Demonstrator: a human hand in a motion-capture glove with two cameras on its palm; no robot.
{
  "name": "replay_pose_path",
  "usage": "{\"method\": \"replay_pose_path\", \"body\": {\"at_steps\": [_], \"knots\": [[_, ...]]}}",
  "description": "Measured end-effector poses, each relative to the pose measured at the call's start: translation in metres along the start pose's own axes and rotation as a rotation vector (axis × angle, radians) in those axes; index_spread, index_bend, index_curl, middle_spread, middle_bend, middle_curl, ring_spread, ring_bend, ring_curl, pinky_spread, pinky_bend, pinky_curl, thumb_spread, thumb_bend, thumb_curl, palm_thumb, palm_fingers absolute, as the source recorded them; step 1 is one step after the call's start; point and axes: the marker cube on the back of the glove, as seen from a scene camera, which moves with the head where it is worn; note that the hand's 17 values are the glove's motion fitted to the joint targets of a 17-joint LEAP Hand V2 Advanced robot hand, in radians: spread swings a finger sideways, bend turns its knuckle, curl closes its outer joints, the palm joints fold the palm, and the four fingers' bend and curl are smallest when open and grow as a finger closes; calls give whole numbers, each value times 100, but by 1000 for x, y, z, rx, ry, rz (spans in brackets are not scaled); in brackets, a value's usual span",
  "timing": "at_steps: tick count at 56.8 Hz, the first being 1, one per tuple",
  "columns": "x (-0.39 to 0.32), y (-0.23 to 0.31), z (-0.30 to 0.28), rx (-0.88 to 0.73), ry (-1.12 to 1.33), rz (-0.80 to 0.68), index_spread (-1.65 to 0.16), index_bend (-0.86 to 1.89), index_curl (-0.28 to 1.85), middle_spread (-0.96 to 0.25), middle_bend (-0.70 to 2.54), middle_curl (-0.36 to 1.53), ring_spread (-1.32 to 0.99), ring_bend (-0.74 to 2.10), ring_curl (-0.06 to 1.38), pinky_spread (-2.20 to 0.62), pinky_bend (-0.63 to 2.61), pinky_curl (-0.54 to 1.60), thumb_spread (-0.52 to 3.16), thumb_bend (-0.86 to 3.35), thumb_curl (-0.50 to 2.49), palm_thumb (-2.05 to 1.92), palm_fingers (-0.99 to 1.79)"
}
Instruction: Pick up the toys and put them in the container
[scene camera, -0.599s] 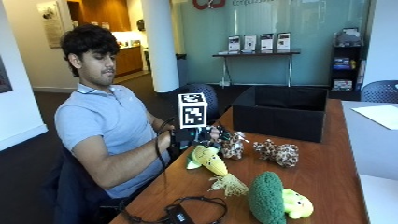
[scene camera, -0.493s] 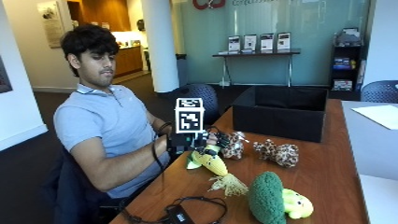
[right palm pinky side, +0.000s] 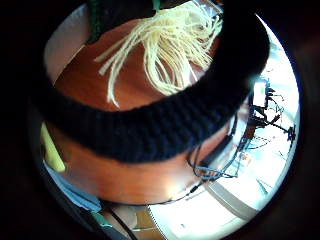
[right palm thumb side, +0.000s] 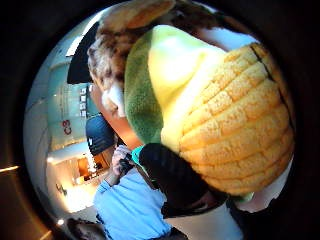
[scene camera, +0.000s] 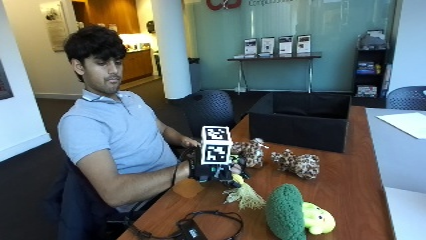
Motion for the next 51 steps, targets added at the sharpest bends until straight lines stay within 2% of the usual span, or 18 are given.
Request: {"method": "replay_pose_path", "body": {"at_steps": [5, 8, 15, 22, 29, 34, 44, 51], "knots": [[1, -2, 5, 70, -62, -31, -29, 61, 36, -5, 33, 26, -8, 11, 4, 6, 45, 22, 117, -9, 12, -13, 20], [1, -3, 6, 130, -78, -48, -28, 66, 39, -7, 46, 30, -9, 17, 4, 6, 37, 19, 122, -7, 12, -12, 33], [-3, -3, 4, 281, -120, -84, -25, 61, 41, -11, 72, 41, -16, 53, 13, 5, 24, 16, 138, -2, 12, -5, 73], [1, 3, -11, 437, -171, -65, -19, 53, 43, -12, 94, 52, -25, 92, 26, -3, 29, 19, 157, 6, 17, 9, 107], [-2, 11, -50, 658, -259, -39, -15, 61, 51, -11, 102, 59, -30, 115, 38, -13, 39, 26, 163, 16, 23, 24, 114], [-15, 6, -90, 745, -223, -40, -12, 70, 56, -10, 109, 63, -30, 123, 43, -20, 50, 30, 161, 23, 29, 35, 121], [-70, -37, -177, 797, -167, -106, -9, 82, 66, -8, 120, 69, -31, 132, 50, -27, 65, 37, 157, 26, 36, 42, 114], [-124, -76, -224, 751, -146, -183, -7, 85, 71, -8, 124, 72, -31, 136, 54, -28, 69, 40, 156, 25, 40, 43, 109]]}}
